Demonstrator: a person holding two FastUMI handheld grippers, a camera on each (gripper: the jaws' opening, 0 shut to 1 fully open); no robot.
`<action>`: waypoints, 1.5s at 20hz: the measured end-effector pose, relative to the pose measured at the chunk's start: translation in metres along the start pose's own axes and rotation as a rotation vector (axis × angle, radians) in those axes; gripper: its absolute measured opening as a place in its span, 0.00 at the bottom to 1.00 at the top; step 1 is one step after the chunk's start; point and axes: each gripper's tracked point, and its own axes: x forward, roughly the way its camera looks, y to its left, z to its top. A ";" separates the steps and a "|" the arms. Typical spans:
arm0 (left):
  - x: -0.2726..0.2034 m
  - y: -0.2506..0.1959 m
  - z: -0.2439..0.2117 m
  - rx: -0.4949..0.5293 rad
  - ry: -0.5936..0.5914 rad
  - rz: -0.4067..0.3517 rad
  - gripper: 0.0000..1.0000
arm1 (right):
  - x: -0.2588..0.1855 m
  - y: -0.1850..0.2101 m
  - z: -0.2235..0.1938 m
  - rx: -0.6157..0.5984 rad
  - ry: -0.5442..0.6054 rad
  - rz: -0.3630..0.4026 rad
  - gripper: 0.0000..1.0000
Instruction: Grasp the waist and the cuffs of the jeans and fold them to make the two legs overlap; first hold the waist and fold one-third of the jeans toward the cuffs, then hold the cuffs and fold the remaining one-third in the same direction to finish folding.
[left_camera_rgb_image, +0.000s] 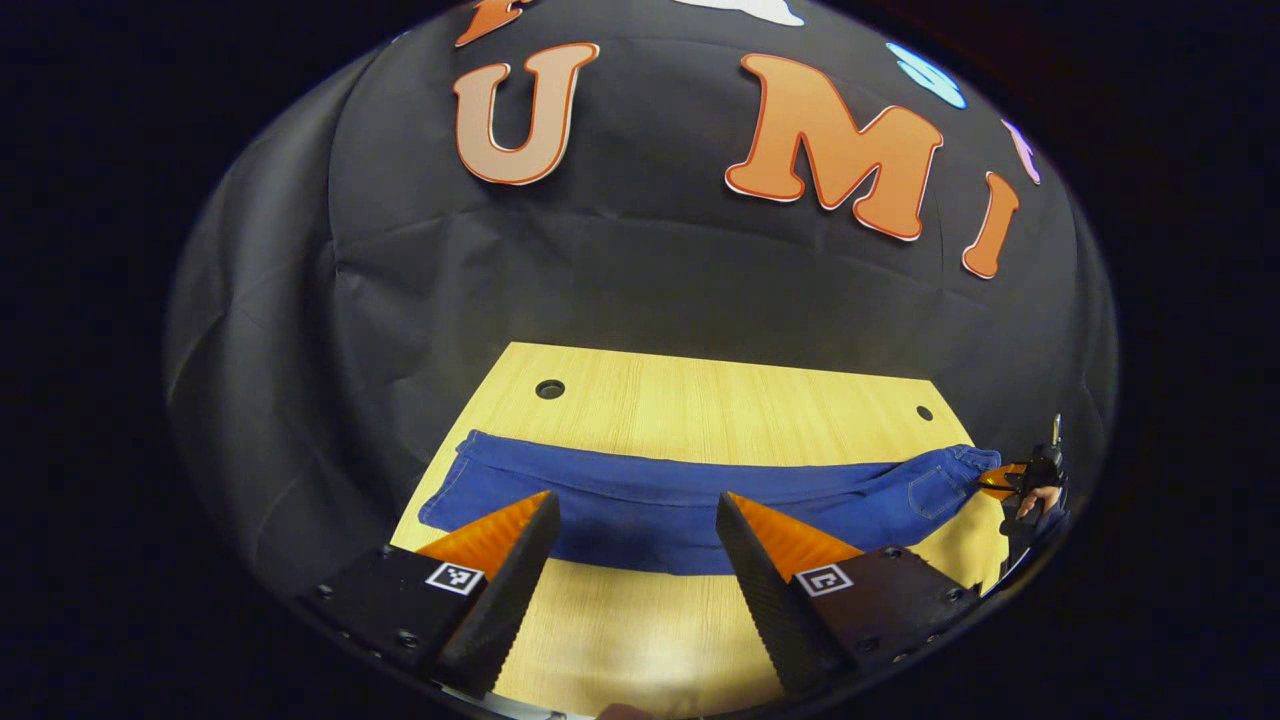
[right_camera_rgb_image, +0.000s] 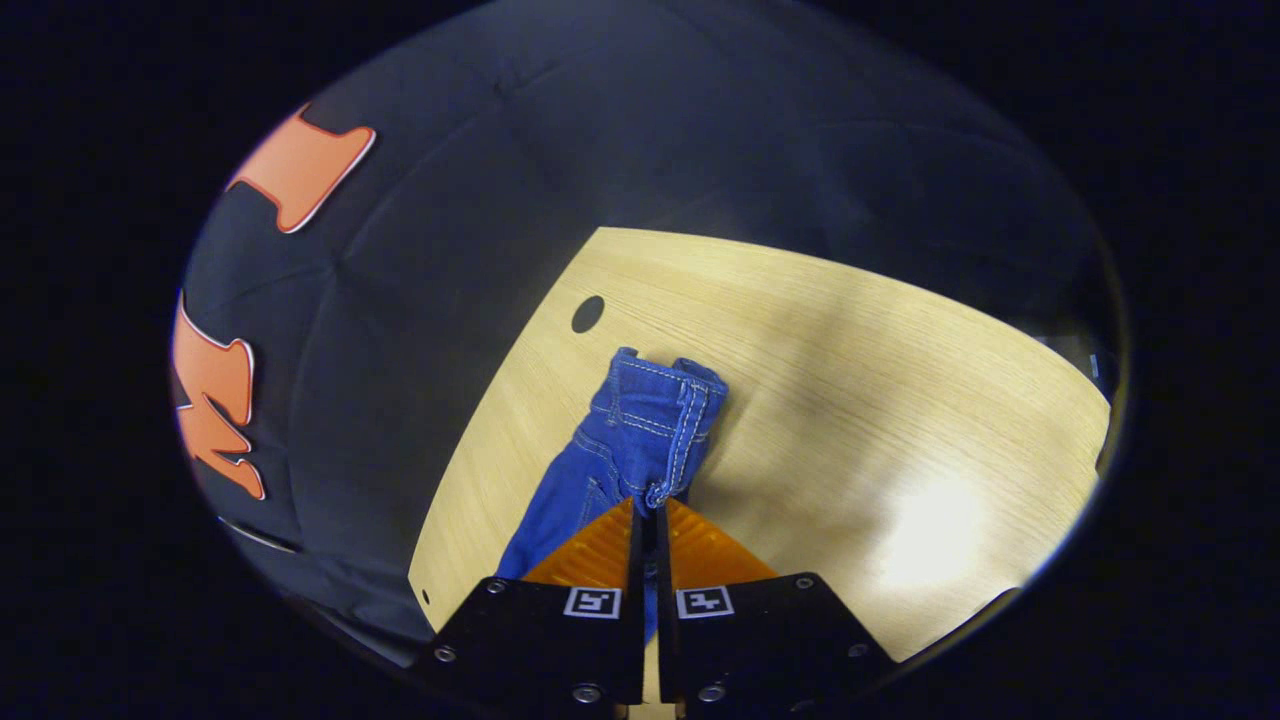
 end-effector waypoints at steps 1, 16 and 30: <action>0.002 0.001 -0.001 -0.007 0.001 -0.015 0.99 | -0.008 0.007 0.002 -0.022 -0.023 0.006 0.06; 0.007 0.006 -0.014 -0.073 0.053 -0.024 0.98 | 0.017 -0.045 -0.033 0.207 0.150 -0.228 0.01; 0.014 -0.005 -0.019 -0.054 0.094 -0.028 0.98 | 0.019 -0.047 -0.022 0.187 0.144 -0.136 0.01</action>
